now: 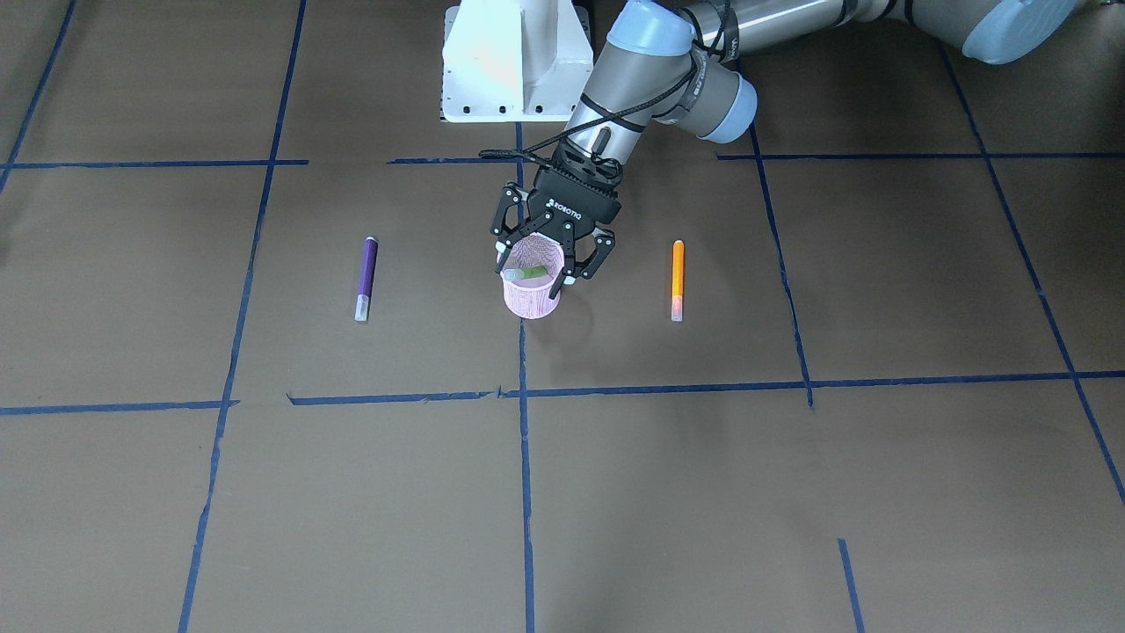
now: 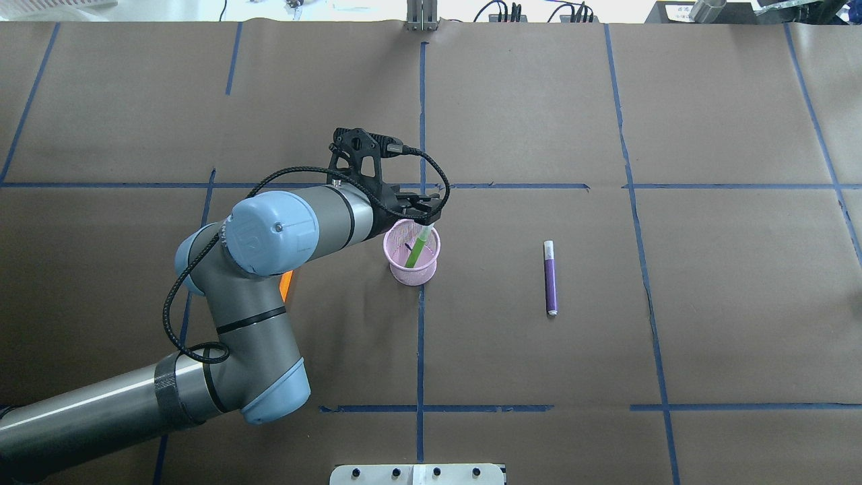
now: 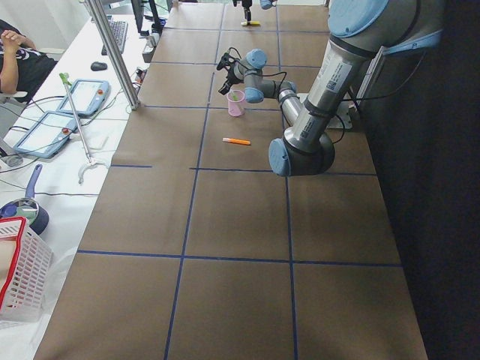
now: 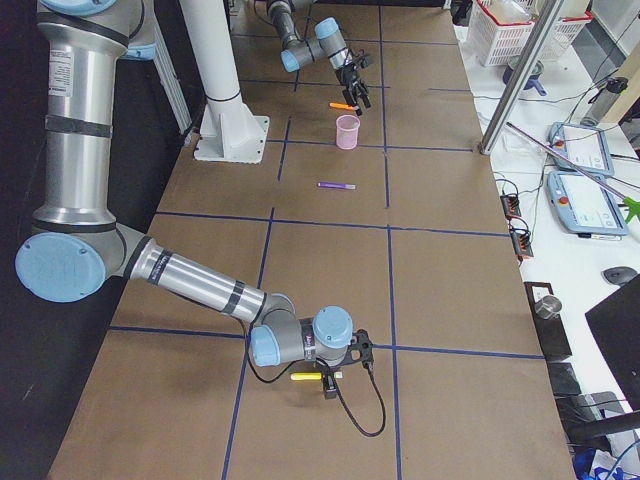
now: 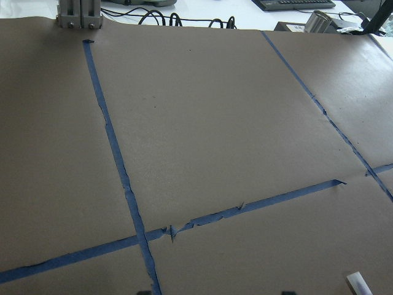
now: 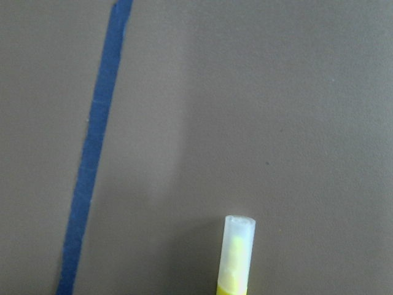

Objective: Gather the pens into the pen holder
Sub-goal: 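Raise the left gripper from the cup and move it above the orange highlighter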

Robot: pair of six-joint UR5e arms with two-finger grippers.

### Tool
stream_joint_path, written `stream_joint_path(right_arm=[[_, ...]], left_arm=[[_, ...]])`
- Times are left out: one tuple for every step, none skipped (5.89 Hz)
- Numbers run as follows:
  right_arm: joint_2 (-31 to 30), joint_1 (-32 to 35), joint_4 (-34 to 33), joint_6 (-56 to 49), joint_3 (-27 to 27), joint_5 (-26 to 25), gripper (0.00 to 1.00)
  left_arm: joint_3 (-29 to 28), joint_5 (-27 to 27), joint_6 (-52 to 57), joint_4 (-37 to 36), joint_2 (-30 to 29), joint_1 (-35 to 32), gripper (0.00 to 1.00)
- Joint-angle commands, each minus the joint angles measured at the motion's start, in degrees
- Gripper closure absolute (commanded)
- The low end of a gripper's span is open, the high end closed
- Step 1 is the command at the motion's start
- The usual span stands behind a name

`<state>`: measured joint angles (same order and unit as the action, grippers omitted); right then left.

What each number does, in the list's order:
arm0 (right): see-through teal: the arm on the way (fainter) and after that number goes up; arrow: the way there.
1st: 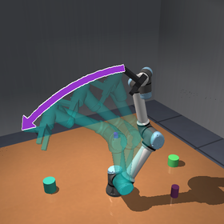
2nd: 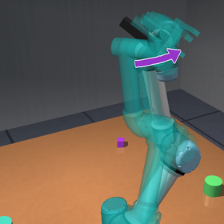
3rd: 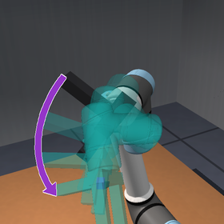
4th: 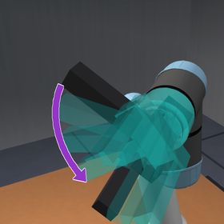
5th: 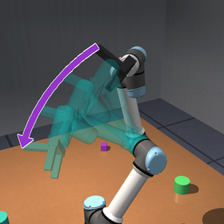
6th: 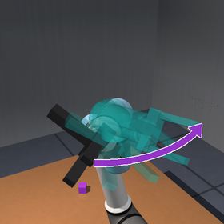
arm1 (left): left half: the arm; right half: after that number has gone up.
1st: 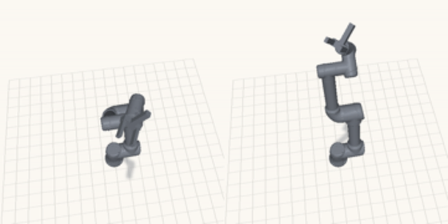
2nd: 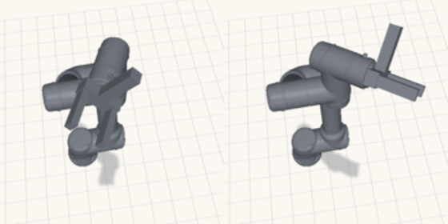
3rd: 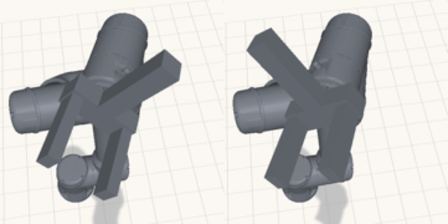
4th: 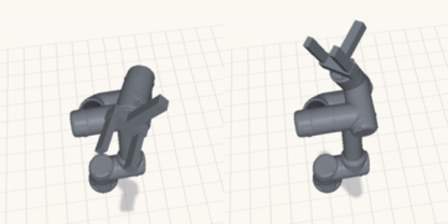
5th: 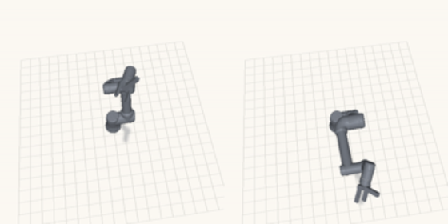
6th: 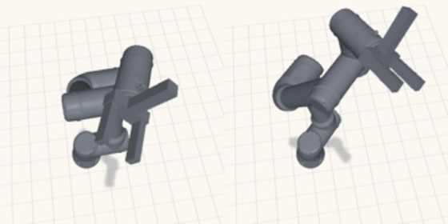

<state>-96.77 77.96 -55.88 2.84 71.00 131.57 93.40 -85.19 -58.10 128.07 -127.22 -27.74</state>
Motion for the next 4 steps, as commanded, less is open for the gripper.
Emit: stream_joint_path(right_arm=[[0.09,0.00,-0.02,-0.03,0.10,0.00,0.00],[0.00,0.00,-0.02,0.06,0.10,0.00,0.00],[0.00,0.00,-0.02,0.23,-0.16,0.00,0.00],[0.00,0.00,-0.02,0.24,-0.08,0.00,0.04]], left_arm=[[0.55,-4.51,0.09,-4.20,-0.05,-3.96,0.00],[1.07,-14.55,0.09,-9.28,-0.05,-8.43,0.00],[2.12,-22.14,0.18,-15.16,0.04,-12.13,0.00],[2.40,-27.78,0.27,-19.92,0.13,-14.08,0.00]])
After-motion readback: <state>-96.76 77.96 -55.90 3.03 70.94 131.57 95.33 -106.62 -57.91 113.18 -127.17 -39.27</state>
